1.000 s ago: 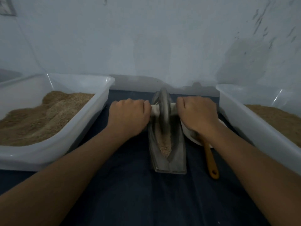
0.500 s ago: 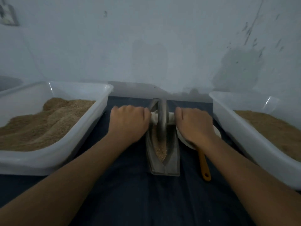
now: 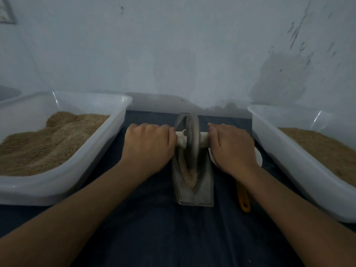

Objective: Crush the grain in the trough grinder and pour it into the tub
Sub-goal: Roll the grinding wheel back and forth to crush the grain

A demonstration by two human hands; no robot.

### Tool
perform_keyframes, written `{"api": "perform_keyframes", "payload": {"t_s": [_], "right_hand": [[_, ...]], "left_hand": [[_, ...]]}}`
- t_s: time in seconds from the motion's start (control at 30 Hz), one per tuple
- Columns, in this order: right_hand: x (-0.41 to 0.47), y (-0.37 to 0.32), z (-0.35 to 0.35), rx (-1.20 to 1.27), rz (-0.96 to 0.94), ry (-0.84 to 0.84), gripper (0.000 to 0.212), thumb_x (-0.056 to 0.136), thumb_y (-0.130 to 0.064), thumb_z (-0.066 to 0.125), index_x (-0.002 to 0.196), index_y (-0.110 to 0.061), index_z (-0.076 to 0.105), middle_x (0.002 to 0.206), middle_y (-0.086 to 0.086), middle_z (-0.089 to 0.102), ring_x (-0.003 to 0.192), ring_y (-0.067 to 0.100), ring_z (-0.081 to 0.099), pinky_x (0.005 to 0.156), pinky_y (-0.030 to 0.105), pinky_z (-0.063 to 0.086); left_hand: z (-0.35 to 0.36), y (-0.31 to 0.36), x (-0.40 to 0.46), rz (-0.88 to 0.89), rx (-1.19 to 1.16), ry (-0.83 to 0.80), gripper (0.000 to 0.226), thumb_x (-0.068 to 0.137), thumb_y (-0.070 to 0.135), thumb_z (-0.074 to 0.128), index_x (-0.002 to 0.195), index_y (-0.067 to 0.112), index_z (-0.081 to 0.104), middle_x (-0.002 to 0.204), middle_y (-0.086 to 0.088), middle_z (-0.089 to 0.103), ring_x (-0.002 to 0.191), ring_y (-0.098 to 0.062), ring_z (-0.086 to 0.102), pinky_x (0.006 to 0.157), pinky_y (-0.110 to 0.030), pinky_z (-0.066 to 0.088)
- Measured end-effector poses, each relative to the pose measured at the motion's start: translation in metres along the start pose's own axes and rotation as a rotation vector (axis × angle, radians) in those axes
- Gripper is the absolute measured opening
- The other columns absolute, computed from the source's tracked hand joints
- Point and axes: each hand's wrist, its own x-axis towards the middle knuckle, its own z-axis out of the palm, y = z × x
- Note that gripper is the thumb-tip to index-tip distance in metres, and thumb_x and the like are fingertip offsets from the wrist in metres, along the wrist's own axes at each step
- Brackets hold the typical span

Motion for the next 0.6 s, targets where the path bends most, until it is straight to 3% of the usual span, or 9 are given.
{"api": "perform_keyframes", "payload": {"t_s": [0.07, 0.17, 0.3, 0.5, 0.6], "right_hand": [[0.014, -0.002, 0.004, -0.083, -0.004, -0.002, 0.041, 0.106, -0.026, 0.034, 0.072, -0.019, 0.057, 0.065, -0.003, 0.052, 0.061, 0.025, 0.051, 0.061, 0.035, 0.032], [0.034, -0.006, 0.011, -0.248, -0.022, -0.1, 0.039, 0.104, -0.02, 0.033, 0.066, -0.019, 0.042, 0.059, -0.005, 0.039, 0.055, 0.023, 0.04, 0.056, 0.035, 0.022], [0.049, -0.003, 0.02, -0.143, 0.048, -0.083, 0.051, 0.106, -0.025, 0.035, 0.057, -0.016, 0.047, 0.056, 0.0, 0.046, 0.057, 0.028, 0.051, 0.057, 0.038, 0.04], [0.026, -0.009, 0.004, -0.233, 0.011, -0.145, 0.036, 0.106, -0.022, 0.026, 0.074, -0.02, 0.042, 0.071, -0.002, 0.052, 0.062, 0.024, 0.048, 0.059, 0.035, 0.029], [0.0, -0.012, -0.009, -0.148, 0.005, -0.033, 0.04, 0.108, -0.028, 0.029, 0.088, -0.02, 0.062, 0.079, -0.003, 0.061, 0.073, 0.023, 0.06, 0.066, 0.036, 0.038]], "left_hand": [[0.012, -0.003, 0.015, 0.008, 0.048, -0.044, 0.028, 0.101, 0.024, 0.022, 0.083, 0.022, 0.042, 0.072, 0.002, 0.041, 0.061, -0.021, 0.041, 0.058, -0.033, 0.031], [0.03, -0.009, 0.036, -0.037, 0.019, -0.093, 0.028, 0.105, 0.023, 0.02, 0.082, 0.021, 0.036, 0.079, 0.001, 0.039, 0.069, -0.022, 0.041, 0.059, -0.035, 0.03], [0.038, -0.013, 0.053, -0.042, -0.058, -0.089, 0.038, 0.105, 0.023, 0.034, 0.071, 0.023, 0.017, 0.077, 0.0, 0.037, 0.071, -0.026, 0.042, 0.061, -0.036, 0.035], [0.022, -0.006, 0.035, -0.005, -0.005, -0.067, 0.021, 0.102, 0.022, 0.038, 0.081, 0.019, 0.037, 0.072, 0.001, 0.038, 0.064, -0.021, 0.043, 0.059, -0.033, 0.032], [0.012, -0.004, 0.007, -0.06, -0.07, 0.01, 0.029, 0.102, 0.03, 0.029, 0.082, 0.025, 0.05, 0.071, 0.006, 0.051, 0.061, -0.022, 0.047, 0.061, -0.033, 0.032]]}}
